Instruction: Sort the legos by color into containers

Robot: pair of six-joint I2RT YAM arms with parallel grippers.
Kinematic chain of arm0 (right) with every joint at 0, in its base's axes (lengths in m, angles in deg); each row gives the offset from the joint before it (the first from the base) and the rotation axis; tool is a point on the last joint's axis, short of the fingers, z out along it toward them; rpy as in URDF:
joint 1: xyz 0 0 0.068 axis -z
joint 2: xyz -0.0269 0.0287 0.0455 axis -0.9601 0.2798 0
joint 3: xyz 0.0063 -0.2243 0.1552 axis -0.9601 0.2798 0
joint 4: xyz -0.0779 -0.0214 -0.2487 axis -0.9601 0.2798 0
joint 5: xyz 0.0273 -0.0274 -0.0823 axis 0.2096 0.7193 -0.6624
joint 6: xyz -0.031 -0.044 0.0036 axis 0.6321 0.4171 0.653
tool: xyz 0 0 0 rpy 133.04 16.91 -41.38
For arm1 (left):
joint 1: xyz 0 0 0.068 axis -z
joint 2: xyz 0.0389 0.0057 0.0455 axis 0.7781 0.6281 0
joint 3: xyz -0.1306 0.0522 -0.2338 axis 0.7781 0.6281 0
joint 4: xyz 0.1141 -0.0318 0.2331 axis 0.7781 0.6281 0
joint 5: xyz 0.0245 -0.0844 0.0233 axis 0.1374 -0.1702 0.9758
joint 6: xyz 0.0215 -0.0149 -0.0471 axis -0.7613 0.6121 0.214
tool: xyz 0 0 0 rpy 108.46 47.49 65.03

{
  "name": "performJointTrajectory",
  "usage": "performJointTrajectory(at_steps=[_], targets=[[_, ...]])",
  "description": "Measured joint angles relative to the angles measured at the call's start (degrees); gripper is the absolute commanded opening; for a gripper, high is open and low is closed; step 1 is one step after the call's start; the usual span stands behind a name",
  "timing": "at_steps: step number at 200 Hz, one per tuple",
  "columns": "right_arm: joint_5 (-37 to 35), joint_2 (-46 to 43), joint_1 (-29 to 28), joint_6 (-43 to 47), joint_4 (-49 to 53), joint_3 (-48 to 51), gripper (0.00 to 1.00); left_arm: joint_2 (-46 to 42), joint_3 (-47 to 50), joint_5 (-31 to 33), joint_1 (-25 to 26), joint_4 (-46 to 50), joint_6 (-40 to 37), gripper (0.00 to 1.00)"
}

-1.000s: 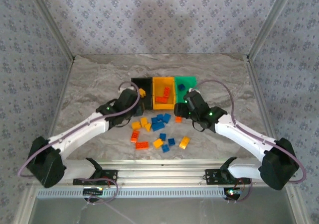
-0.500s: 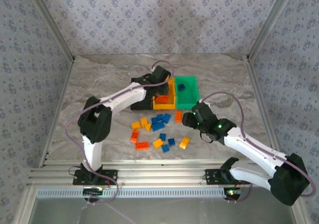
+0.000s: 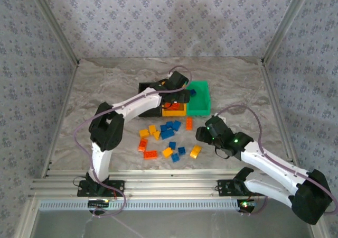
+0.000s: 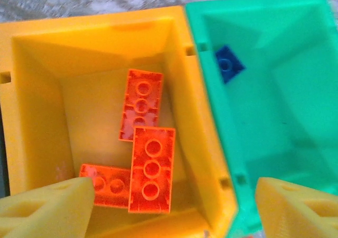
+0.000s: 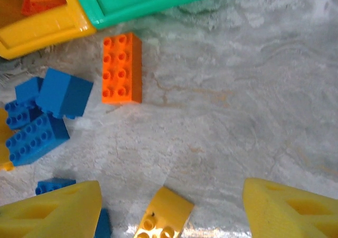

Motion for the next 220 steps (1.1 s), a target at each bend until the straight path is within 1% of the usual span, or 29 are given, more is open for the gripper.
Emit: performJointTrajectory(at_steps=[11,14,19,43,62,92,125,154,171,205,220], targets=[[-0.1,0.8,-1.7,-1.2,0.3,0.3,0.73,-4.1,3.3,-0.3,0.8,-1.3,0.3,0.89],[0.0,1.2,-2.4,-1.7,0.3,0.5,0.73,-5.8,4.6,-0.6,1.1,-1.7,0.3,0.96],[-0.1,1.6,-3.2,-2.2,0.4,0.6,0.73,-8.2,6.5,-0.8,1.4,-2.3,0.5,0.99],[-0.8,4.9,-7.7,-5.9,0.3,1.7,0.73,-20.6,16.3,-1.3,3.6,-6.3,1.6,1.0],[-1.5,7.9,-10.0,-8.8,-0.5,2.3,0.73,-29.5,24.2,-1.0,5.2,-8.7,2.5,1.0],[-2.8,12.9,-11.1,-11.4,-2.1,2.1,0.73,-41.4,38.5,1.6,6.1,-10.1,5.1,1.0],[-3.1,17.0,-11.3,-12.2,-2.2,0.4,0.7,-53.6,52.4,6.1,6.1,-7.6,8.6,1.0],[-3.0,19.8,-11.3,-12.5,-1.9,-1.7,0.68,-62.1,58.6,10.6,6.0,-4.5,11.6,1.0],[-2.8,21.2,-11.3,-12.5,-1.5,-2.8,0.64,-65.7,61.0,12.8,6.0,-3.1,12.8,1.0],[-1.0,24.0,-11.3,-13.0,0.5,-4.0,0.57,-68.8,62.7,15.2,6.0,-1.2,13.9,1.0],[-0.4,24.5,-11.3,-13.1,1.5,-4.0,0.5,-69.0,63.0,15.7,5.7,-1.0,14.1,1.0]])
